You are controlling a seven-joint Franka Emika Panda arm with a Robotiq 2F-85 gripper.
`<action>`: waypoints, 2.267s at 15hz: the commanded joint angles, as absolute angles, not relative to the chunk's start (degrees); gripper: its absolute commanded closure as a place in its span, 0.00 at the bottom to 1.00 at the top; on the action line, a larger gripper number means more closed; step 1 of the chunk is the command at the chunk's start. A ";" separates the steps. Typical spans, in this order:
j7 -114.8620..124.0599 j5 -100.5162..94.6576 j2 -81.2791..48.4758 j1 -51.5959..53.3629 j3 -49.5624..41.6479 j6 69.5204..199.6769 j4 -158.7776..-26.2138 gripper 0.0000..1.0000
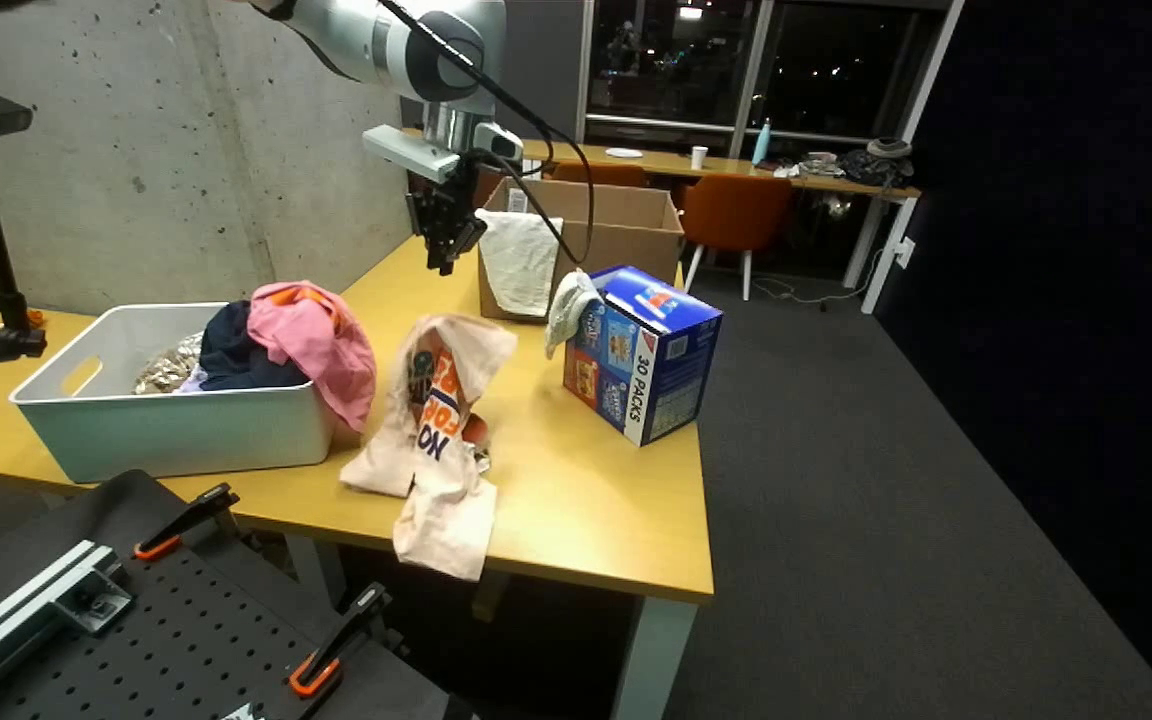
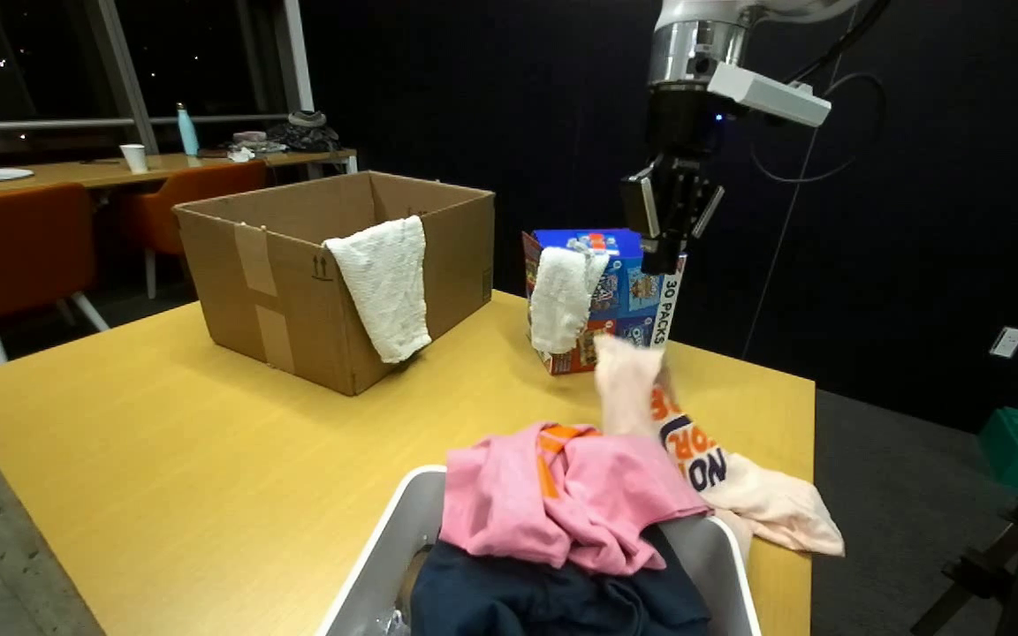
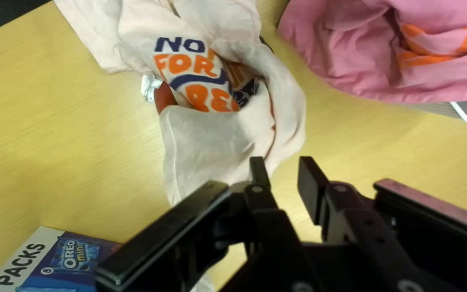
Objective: Put the cloth on the plush and put the plush in the box
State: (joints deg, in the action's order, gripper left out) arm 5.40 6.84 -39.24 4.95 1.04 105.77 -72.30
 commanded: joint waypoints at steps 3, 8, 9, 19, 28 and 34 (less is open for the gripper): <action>6.02 4.02 -47.91 5.64 1.40 96.28 -56.96 0.28; 9.59 5.86 -47.31 5.71 1.54 93.81 -62.87 0.00; 10.83 6.30 -46.62 5.64 1.45 94.42 -65.21 0.00; 29.51 12.21 -39.89 5.67 -2.08 115.98 -90.67 0.00; 40.75 11.64 -41.10 5.94 -3.00 120.07 -94.18 0.00; 40.73 10.04 -48.22 5.07 -4.16 117.48 -83.22 0.00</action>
